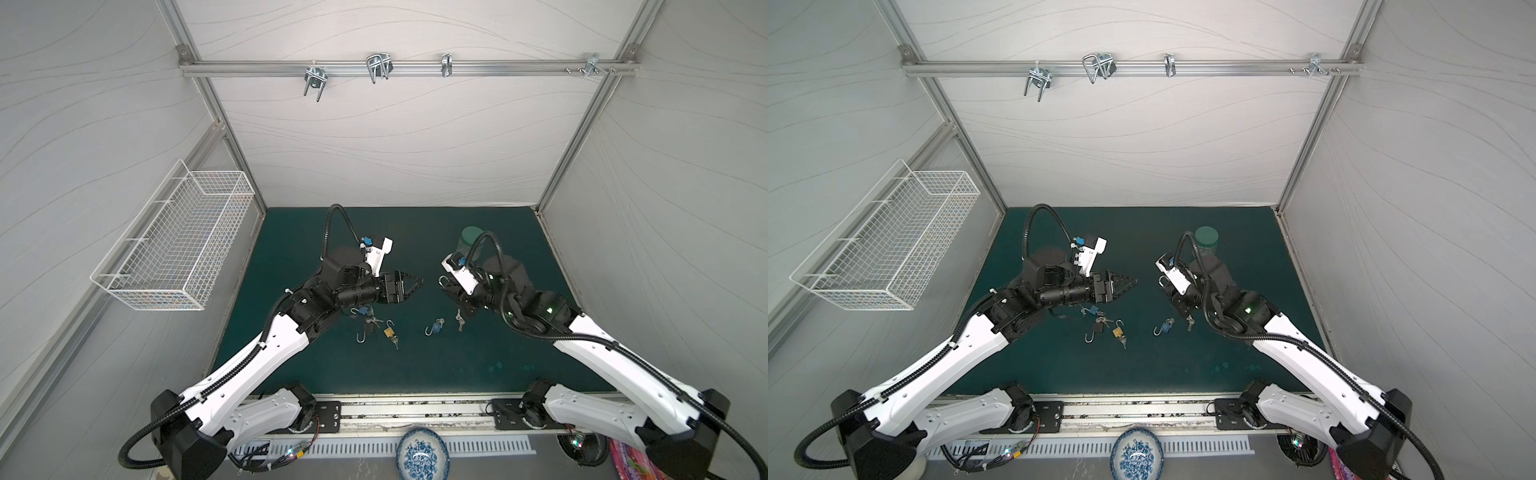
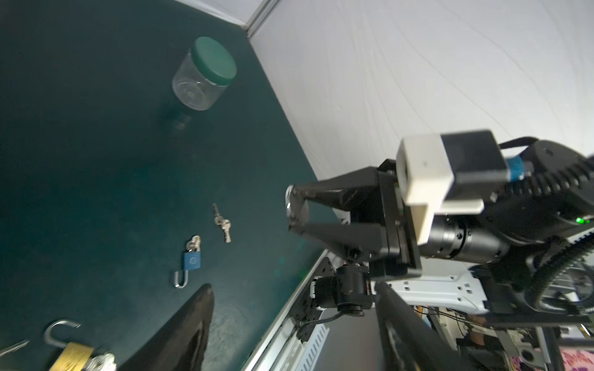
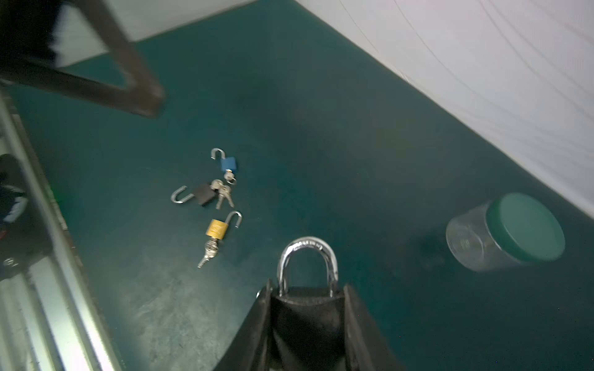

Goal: Lock with the key

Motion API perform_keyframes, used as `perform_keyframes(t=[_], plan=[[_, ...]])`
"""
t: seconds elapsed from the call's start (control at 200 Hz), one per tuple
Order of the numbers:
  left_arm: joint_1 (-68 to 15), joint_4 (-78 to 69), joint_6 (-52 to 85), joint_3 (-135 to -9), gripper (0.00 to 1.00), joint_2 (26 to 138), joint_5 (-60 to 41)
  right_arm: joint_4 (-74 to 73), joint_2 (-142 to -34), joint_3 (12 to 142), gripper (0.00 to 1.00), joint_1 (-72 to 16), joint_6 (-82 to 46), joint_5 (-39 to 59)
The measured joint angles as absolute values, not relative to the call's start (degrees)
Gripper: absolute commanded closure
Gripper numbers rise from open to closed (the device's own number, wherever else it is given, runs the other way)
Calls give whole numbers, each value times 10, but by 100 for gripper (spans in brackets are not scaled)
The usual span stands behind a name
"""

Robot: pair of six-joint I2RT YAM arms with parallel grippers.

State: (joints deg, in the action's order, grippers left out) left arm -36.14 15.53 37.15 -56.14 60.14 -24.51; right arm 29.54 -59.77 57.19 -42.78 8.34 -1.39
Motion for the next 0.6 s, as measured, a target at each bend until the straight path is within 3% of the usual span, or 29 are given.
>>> perform_keyframes(t=[0.24, 0.595], plan=[[-306, 191, 375, -508, 22, 595, -225, 338, -703, 589, 100, -322, 76, 22], [-296, 180, 409, -438, 21, 605, -219, 307, -834, 587, 100, -233, 132, 36]])
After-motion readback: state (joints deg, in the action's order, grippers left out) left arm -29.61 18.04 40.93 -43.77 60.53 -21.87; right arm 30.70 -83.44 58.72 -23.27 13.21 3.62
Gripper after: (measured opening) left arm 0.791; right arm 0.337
